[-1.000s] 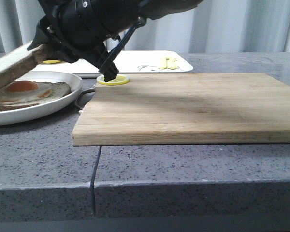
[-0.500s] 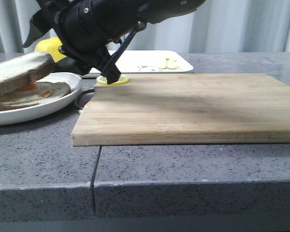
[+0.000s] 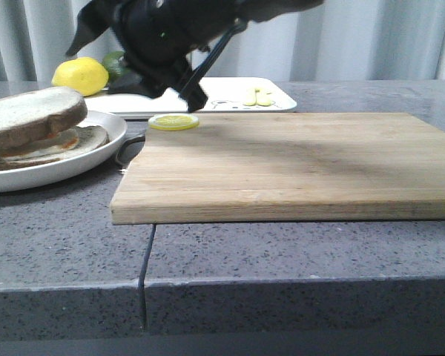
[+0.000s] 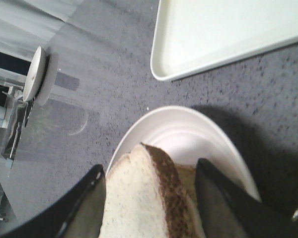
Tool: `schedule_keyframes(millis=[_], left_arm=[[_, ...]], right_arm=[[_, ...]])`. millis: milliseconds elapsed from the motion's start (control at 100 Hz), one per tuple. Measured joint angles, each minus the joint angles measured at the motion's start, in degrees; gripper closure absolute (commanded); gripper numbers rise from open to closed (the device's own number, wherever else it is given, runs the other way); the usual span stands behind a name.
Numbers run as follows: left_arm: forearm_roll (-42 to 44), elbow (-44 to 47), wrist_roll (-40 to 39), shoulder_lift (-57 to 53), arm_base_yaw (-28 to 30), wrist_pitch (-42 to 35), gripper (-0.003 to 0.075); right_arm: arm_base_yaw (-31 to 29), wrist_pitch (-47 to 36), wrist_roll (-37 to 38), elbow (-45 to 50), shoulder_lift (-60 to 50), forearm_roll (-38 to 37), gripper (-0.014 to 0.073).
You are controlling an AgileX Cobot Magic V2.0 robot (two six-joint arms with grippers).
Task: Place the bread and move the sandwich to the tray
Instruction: 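Open the right gripper and raise it away from the sandwich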
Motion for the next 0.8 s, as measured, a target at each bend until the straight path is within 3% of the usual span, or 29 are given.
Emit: schedule_keyframes(millis=[200,360,580,800], left_arm=[[0.0,0.0,0.0,0.0,0.0,0.0,0.0207],[0.0,0.0,0.0,0.0,0.0,0.0,0.0207],[0.0,0.0,0.0,0.0,0.0,0.0,0.0207],[0.0,0.0,0.0,0.0,0.0,0.0,0.0207]], right_arm=[[-3.4,0.4,-1.3,0.0,-4.9,-1.8,0.0172],[-6.2,2.0,-1.6,0.0,-9.9,-9.7,0.0172],[-10.5,5.8,3.2,0.0,-17.3,-28.1,0.0172],[-14.4,10.0,15.6,1.2,-24.4,-51.1,0.0172]])
